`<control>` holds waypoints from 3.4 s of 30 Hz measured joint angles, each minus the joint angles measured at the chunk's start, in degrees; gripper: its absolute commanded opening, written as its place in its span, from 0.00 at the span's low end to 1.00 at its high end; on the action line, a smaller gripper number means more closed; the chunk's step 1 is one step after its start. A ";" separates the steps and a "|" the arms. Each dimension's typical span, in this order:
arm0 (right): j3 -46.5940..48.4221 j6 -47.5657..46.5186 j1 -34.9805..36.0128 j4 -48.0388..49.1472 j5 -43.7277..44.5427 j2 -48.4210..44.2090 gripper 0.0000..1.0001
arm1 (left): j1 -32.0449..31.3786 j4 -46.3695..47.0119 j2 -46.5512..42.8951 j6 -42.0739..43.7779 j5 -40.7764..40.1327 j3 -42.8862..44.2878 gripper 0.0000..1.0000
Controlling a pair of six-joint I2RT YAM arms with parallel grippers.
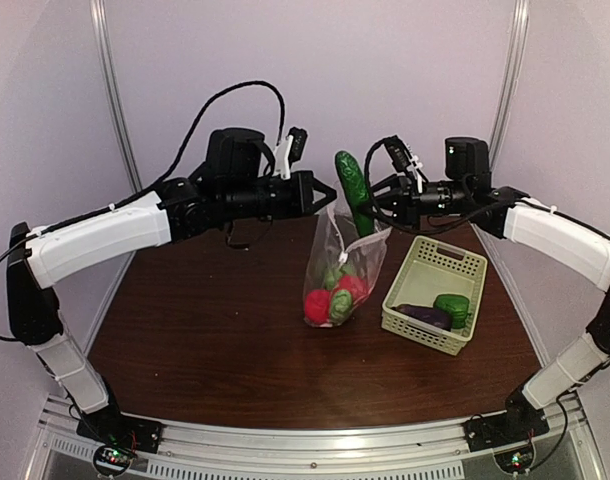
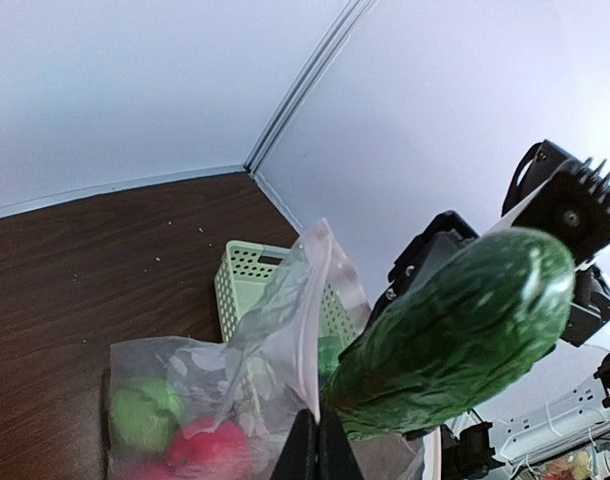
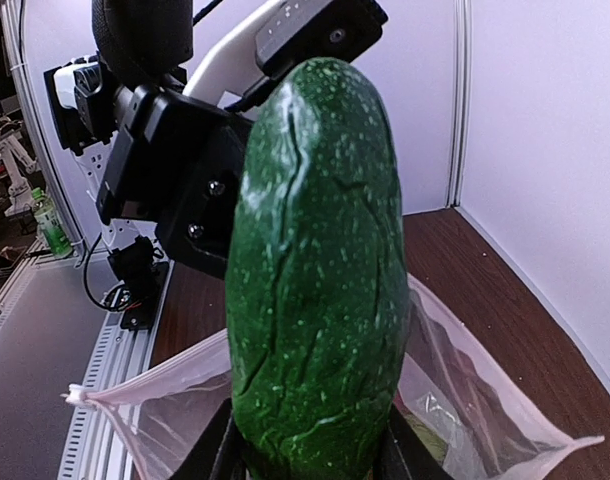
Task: Place the food in the zip-top bag and seal the zipper
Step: Place the fake vegetable in the zipper food storage bag, then pick up the fake vegetable from the bin.
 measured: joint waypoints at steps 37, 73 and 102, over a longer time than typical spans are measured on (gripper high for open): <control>6.95 -25.92 -17.79 -49.40 23.34 3.82 0.73 | 2.08 -1.25 2.56 8.70 1.29 -6.45 0.00; 5.62 -40.54 -17.79 -65.31 53.33 22.12 0.82 | 2.10 1.66 2.12 7.39 3.17 -8.70 0.00; 14.27 -36.50 -17.73 -68.52 49.24 10.88 0.52 | 2.10 1.95 2.01 6.73 3.48 -8.90 0.00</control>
